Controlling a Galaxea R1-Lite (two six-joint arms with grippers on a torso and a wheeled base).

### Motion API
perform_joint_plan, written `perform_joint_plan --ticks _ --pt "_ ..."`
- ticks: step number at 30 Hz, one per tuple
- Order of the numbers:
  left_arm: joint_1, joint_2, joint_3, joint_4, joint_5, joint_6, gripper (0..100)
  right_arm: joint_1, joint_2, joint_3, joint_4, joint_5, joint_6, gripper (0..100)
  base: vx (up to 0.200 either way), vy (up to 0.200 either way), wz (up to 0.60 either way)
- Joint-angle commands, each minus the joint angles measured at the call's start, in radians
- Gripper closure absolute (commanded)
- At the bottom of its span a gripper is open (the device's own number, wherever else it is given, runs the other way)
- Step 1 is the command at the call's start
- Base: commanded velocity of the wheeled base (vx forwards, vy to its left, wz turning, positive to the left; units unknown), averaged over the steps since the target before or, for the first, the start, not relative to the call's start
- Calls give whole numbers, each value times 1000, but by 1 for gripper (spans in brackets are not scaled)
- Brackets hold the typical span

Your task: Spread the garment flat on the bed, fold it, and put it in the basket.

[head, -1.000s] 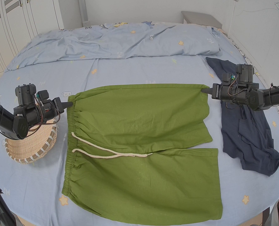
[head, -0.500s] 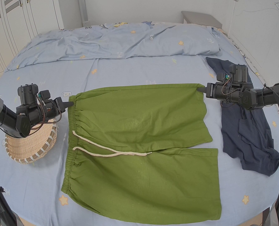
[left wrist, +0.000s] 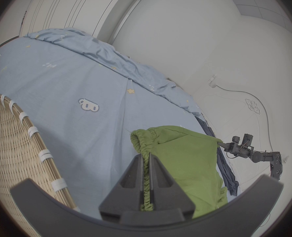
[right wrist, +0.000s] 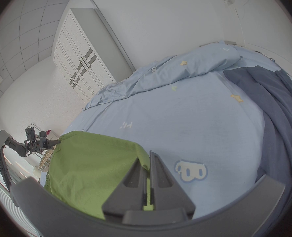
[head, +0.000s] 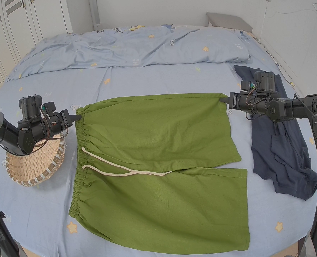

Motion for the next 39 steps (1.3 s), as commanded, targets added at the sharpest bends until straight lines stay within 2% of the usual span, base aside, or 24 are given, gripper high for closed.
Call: perform_joint_plan --ticks 1,4,5,6,13,19,24,27,31,32,33,35,37,38,39 --pt "5 5 -2 1 0 -1 100 0 6 -10 1 -1 0 100 0 0 0" --pt "5 7 -5 12 0 1 100 2 6 -12 7 0 0 100 0 0 0" --pt "5 8 -7 15 0 1 0 2 6 -12 11 0 0 100 0 0 0" --pt "4 13 -7 15 0 1 0 3 8 -12 16 0 0 0 0 0 0" --pt "-4 7 -8 6 0 1 0 2 8 -9 20 2 10 0 0 0 0" --pt "-21 -44 4 9 -1 -1 0 -4 -32 -27 82 7 17 0 0 0 0" --pt "-47 -120 38 18 -3 -9 0 -9 -121 37 85 10 31 0 0 0 0" --pt "-71 -212 107 34 -3 -35 0 -15 -248 160 97 -1 68 0 0 0 0" --pt "-77 -436 335 64 -17 -133 0 -15 -509 496 112 5 135 0 0 0 0" --pt "-77 -436 335 64 -17 -133 0 -15 -509 496 112 5 135 0 0 0 0" --pt "-74 -515 458 83 -18 -145 0 -15 -580 613 108 5 152 0 0 0 0" --pt "-76 -568 545 90 -20 -144 0 -15 -621 683 105 5 160 0 0 0 0" --pt "-76 -568 545 90 -20 -144 0 -15 -621 683 105 5 160 0 0 0 0" --pt "-76 -682 743 100 -50 -151 0 -9 -725 861 91 7 163 0 0 0 0" --pt "-77 -690 759 100 -55 -153 0 -9 -733 875 89 7 163 0 0 0 0"
